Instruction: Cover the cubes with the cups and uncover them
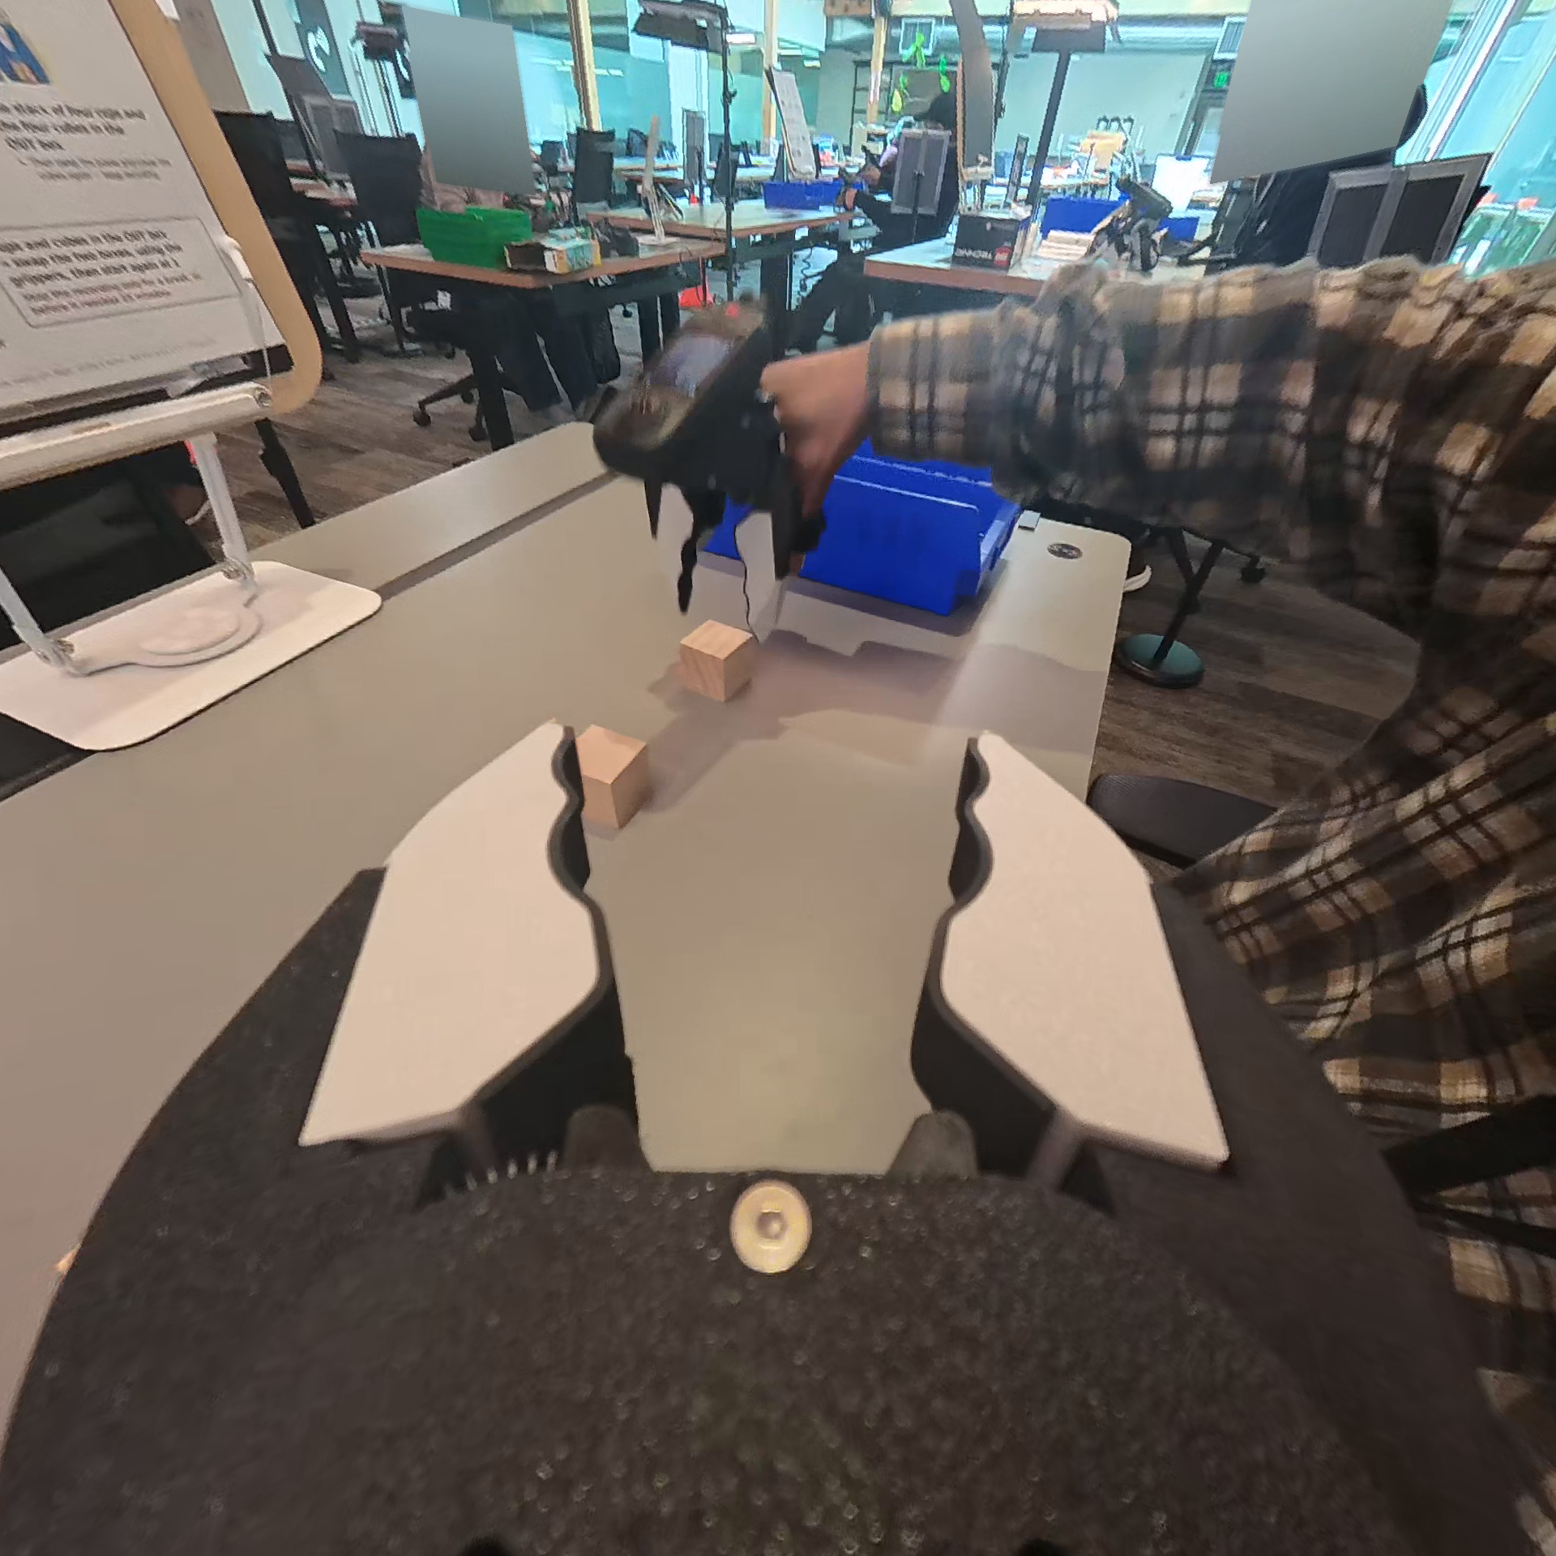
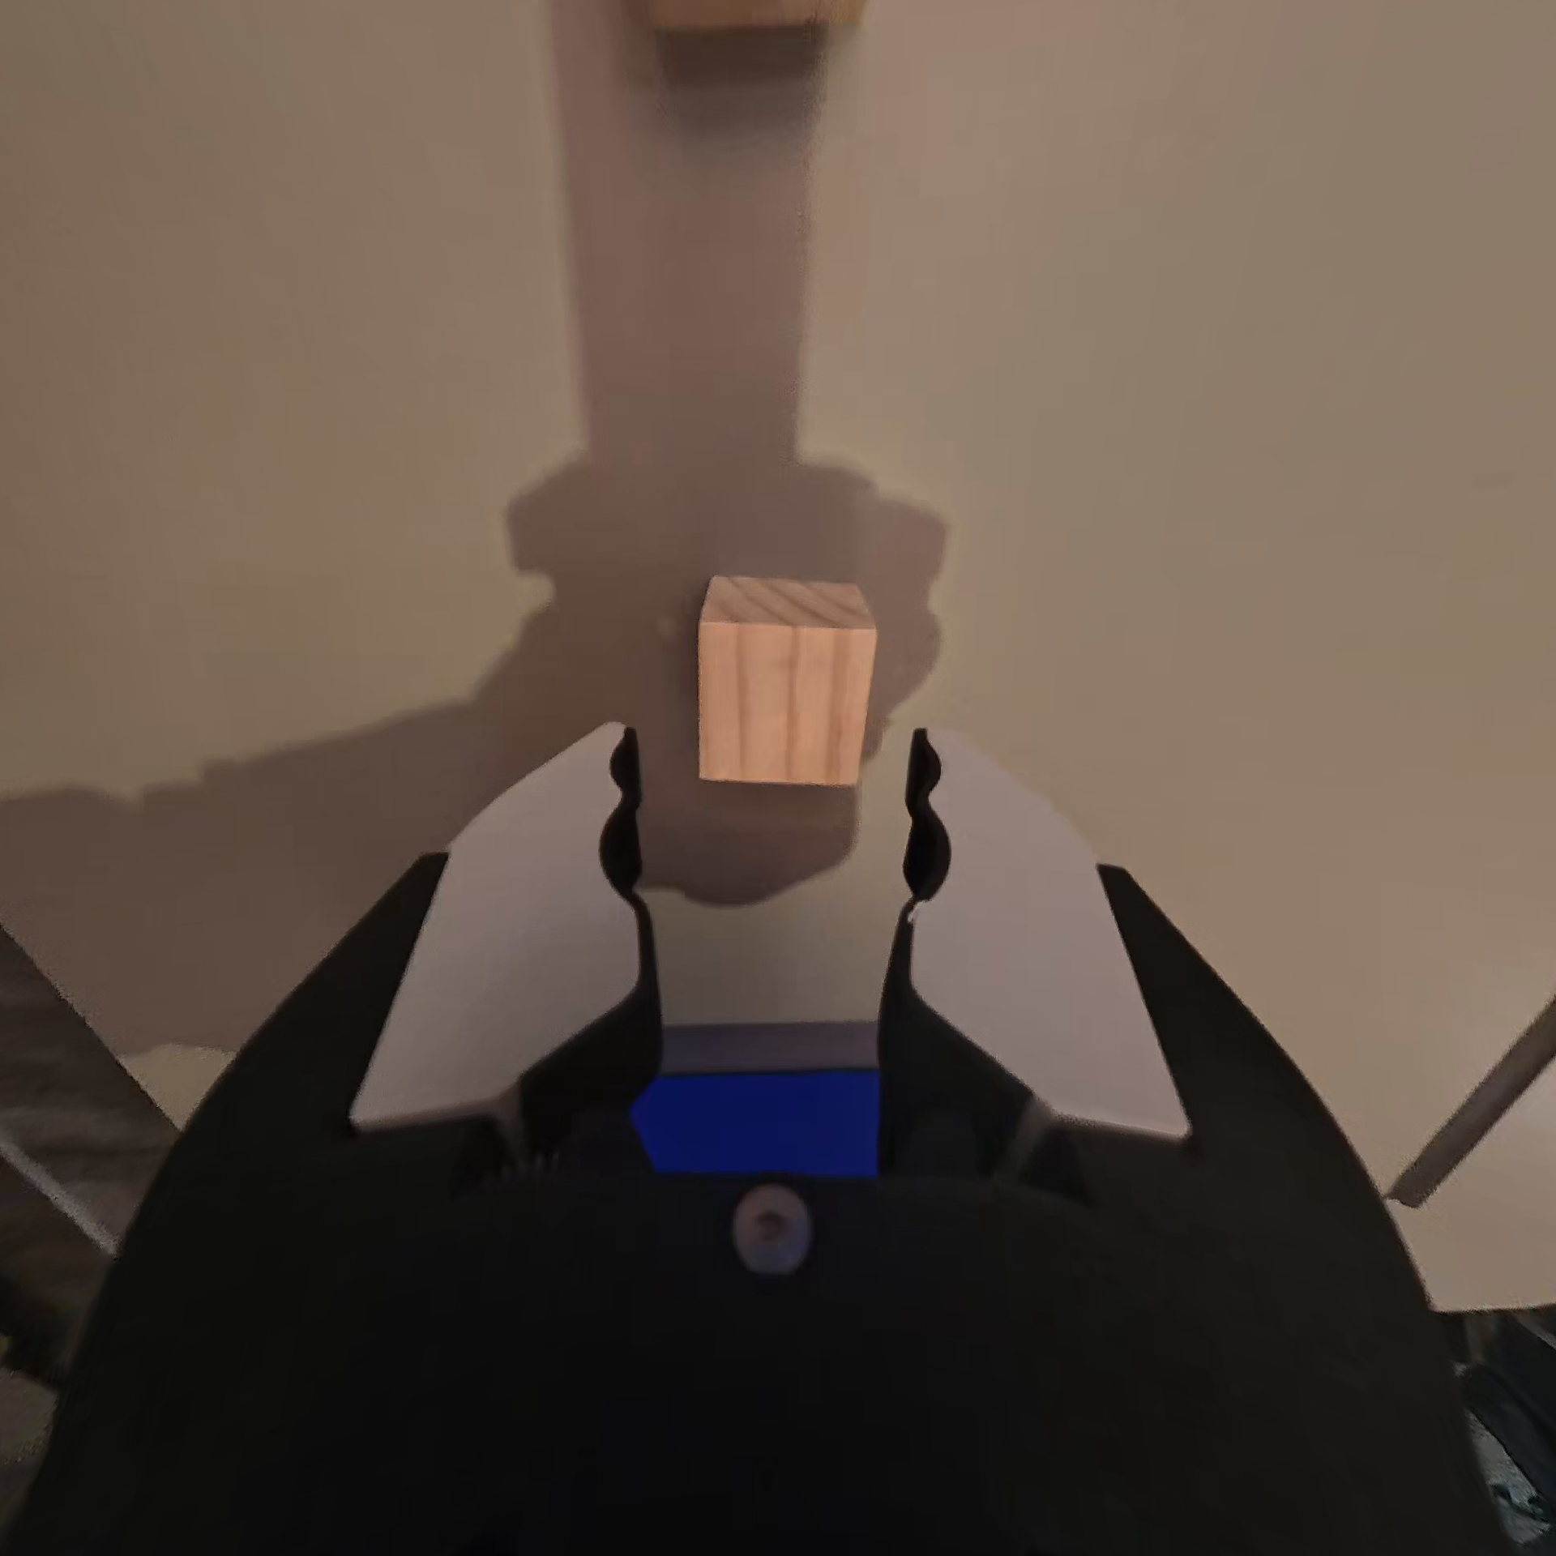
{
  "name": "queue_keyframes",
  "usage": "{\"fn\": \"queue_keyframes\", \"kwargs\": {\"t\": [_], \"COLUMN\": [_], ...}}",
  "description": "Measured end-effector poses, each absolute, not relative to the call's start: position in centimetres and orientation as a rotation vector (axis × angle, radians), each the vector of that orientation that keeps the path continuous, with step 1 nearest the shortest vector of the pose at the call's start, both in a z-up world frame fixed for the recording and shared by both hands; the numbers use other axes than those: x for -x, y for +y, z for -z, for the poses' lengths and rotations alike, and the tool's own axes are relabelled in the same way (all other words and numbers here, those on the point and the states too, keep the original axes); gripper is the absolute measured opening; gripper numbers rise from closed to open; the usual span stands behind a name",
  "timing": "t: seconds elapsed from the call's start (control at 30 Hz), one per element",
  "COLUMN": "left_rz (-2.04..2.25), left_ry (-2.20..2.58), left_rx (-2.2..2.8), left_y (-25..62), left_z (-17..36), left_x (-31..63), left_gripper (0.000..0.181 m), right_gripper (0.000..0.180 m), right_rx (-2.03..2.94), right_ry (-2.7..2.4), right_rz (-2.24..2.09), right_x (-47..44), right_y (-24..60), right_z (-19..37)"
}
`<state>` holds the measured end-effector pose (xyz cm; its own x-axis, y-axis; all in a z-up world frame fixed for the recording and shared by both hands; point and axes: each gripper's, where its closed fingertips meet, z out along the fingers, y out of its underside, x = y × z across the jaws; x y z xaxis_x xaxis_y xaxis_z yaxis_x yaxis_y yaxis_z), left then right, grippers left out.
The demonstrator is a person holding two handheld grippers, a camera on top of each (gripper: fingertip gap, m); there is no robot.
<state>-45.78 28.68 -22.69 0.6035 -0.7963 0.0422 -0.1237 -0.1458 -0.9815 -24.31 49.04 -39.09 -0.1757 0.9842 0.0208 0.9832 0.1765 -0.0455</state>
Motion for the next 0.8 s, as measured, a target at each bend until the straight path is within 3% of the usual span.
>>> {"fn": "queue_keyframes", "kwargs": {"t": [0.13, 0.3, 0.5, 0.63, 0.8], "left_rz": [0.709, 0.720, 0.742, 0.754, 0.761], "left_ry": [0.780, 0.779, 0.779, 0.805, 0.839], "left_rx": [1.647, 1.657, 1.671, 1.685, 1.690], "left_y": [28.9, 29.0, 29.1, 28.9, 28.7], "left_z": [23.0, 23.4, 23.8, 24.4, 24.8], "left_x": [45.8, 45.8, 45.5, 44.7, 44.1], "left_gripper": [0.084, 0.084, 0.082, 0.081, 0.078], "right_gripper": [0.062, 0.044, 0.044, 0.044, 0.044], "right_rx": [2.017, 2.109, 2.271, 2.507, 2.817], "right_ry": [-2.413, -2.409, -2.012, -1.575, -0.983], "right_rz": [-0.020, 0.014, -0.071, 0.051, 0.087], "right_x": [24.4, 24.6, 23.4, 15.7, 3.6], "right_y": [49.1, 49.0, 50.6, 52.8, 52.4], "right_z": [41.0, 41.5, 32.2, 25.0, 23.8]}}
